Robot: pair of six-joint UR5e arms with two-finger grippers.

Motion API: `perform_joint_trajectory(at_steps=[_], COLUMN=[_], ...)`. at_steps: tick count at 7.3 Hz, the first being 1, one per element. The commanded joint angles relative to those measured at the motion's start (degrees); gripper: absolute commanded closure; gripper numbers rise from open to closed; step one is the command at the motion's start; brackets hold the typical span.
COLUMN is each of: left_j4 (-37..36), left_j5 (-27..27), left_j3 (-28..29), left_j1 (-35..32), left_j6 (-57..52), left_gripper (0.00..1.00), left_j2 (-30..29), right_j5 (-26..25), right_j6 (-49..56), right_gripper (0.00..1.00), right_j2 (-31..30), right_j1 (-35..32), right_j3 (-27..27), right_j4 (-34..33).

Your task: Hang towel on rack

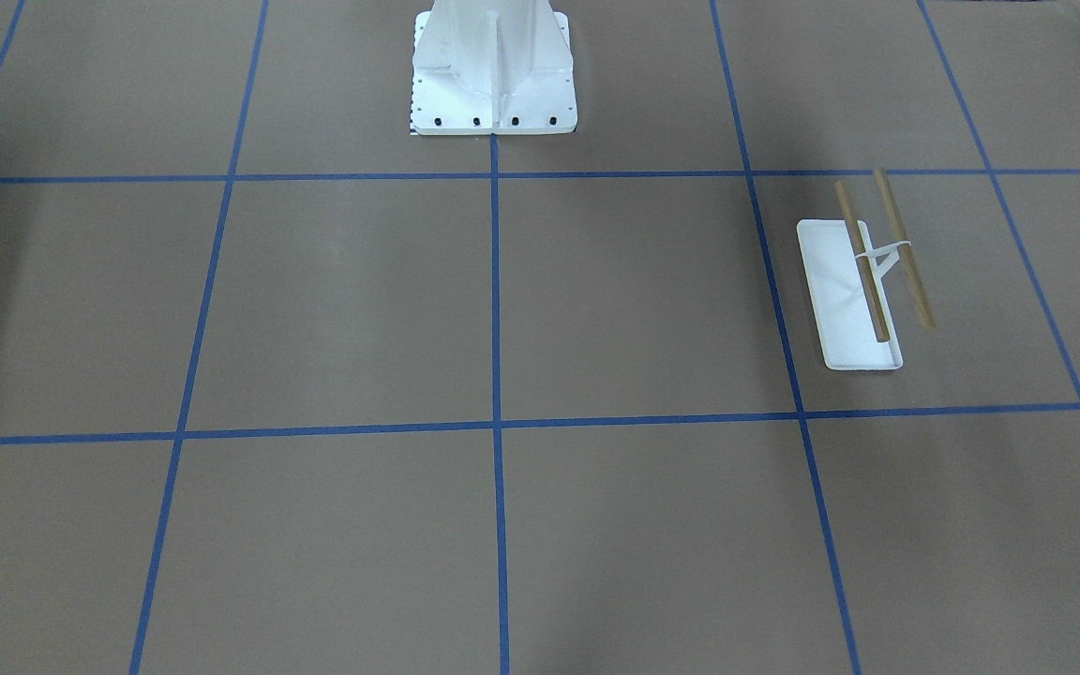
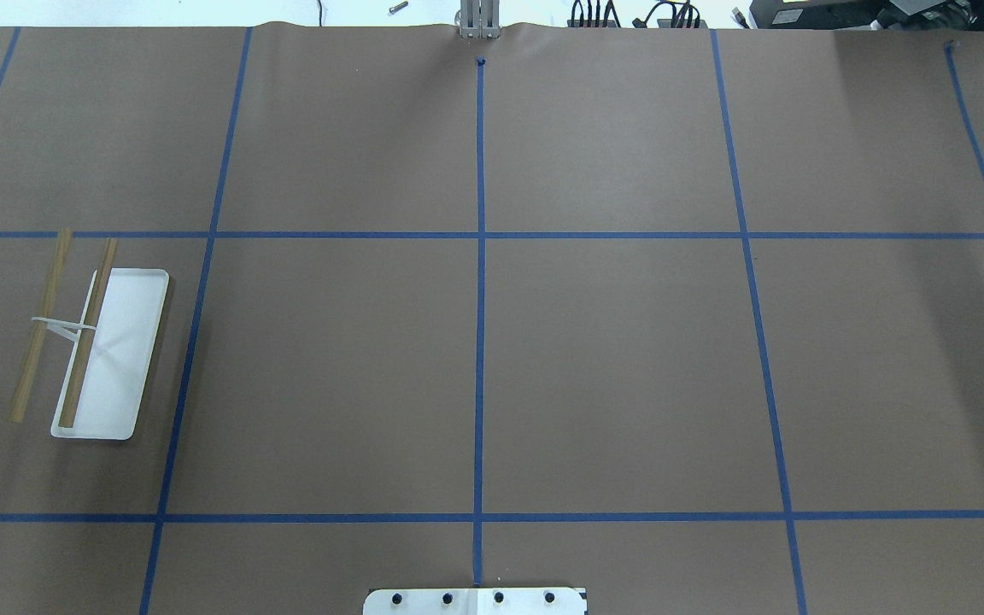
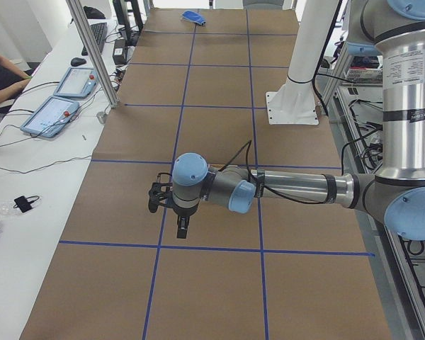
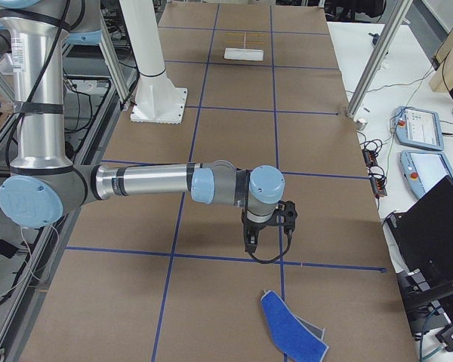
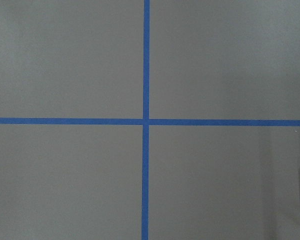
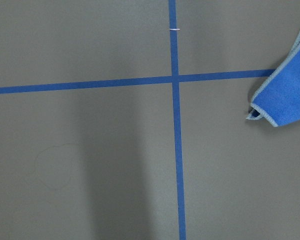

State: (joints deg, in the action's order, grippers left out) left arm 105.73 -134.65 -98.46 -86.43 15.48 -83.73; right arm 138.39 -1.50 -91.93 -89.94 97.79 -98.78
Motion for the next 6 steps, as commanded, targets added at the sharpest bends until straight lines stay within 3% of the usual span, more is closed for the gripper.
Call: perform_joint_trajectory(at_steps=[1,6], left_j4=[0.0,0.5], left_j5=[0.0,0.3], left_j3=[0.1,-1.3], left_j1=[-0.1,-0.1], left_j6=[0.0,-0.3], left_gripper=[0.02,0.02], left_j2=[0.1,-0.2], right_j5=[0.0,-0.8], right_j6=[0.0,0.1], right_gripper=[0.0,0.0], right_j2=[-0.3,0.4], right_j1=[0.0,0.0], right_j3=[-0.1,0.1], right_j4=[0.3,0.5])
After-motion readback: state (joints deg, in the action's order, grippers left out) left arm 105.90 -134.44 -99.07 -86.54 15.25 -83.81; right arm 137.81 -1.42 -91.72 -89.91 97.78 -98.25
